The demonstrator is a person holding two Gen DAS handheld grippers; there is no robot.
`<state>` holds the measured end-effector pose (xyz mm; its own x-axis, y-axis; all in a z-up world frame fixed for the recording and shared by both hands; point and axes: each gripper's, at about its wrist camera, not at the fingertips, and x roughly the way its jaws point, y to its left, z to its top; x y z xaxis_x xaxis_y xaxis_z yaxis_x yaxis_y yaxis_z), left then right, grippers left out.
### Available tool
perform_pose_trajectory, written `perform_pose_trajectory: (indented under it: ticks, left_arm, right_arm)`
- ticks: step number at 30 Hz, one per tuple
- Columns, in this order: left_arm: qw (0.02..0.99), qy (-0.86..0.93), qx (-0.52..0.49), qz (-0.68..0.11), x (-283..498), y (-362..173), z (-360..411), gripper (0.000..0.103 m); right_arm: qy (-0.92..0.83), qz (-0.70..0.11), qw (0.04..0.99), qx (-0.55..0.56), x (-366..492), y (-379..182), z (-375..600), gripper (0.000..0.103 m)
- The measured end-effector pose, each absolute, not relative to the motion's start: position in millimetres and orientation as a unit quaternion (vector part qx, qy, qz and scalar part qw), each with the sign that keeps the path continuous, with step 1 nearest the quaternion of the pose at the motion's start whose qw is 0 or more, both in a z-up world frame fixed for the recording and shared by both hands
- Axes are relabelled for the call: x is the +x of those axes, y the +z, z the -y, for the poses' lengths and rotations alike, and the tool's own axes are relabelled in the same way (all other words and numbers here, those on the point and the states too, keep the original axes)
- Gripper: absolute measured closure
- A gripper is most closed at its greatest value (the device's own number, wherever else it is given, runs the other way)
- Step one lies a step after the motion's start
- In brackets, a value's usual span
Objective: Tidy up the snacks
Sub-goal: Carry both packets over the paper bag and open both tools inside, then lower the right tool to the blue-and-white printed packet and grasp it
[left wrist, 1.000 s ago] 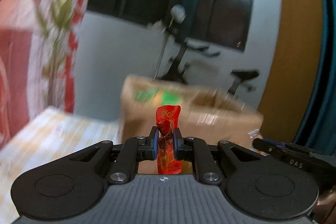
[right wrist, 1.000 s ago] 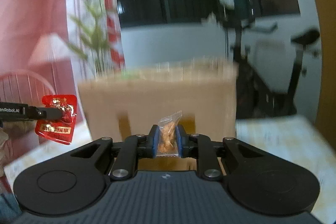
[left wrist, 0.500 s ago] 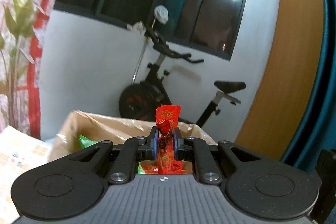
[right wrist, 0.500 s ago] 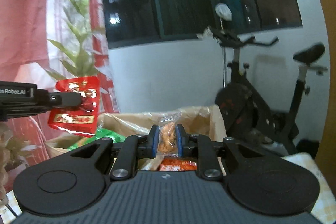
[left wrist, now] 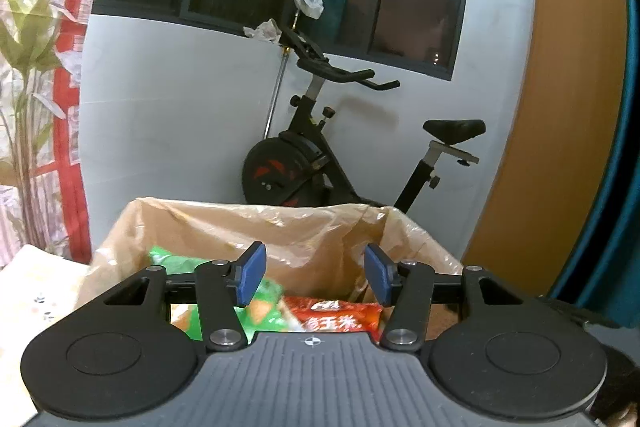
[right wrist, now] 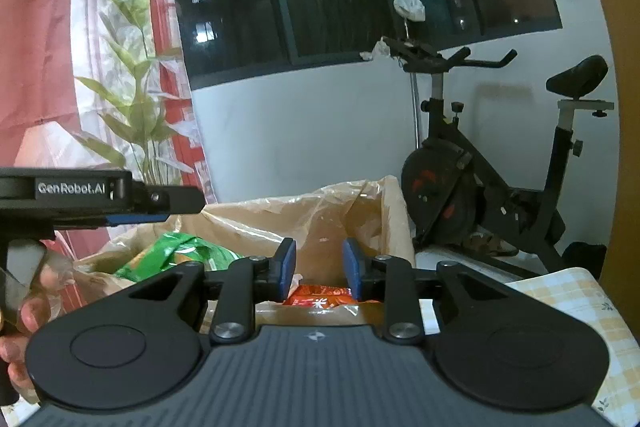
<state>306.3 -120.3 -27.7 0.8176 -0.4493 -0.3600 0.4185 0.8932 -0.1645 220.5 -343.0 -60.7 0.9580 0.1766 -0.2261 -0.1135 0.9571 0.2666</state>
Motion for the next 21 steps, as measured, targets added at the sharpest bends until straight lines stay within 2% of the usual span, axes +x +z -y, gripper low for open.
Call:
perform_pose_trajectory:
  ticks: [6,14,18,21]
  left_arm:
    - [0.957,-0.219,0.009,-0.19,279,-25,88,0.046]
    - [0.954,-0.201,-0.006,-0.221,247,-40,12,0.046]
    - [0.956,-0.172,-0.013,-0.239,236,-57,-25,0.046]
    - [0.956,-0.154,-0.022,-0.25,232,-68,-46,0.046]
  right_arm:
    - [0.083,-0.105,0.979,0.153,193,-60,343,0.069]
    - [0.055,-0.088,0.981,0.166,150,-72,332,0.069]
    - [0.047,-0.113,0.98,0.156,136,-86,322,0.067]
    - [0.059,-0.138,0.979,0.141,128,-100,311,0.059]
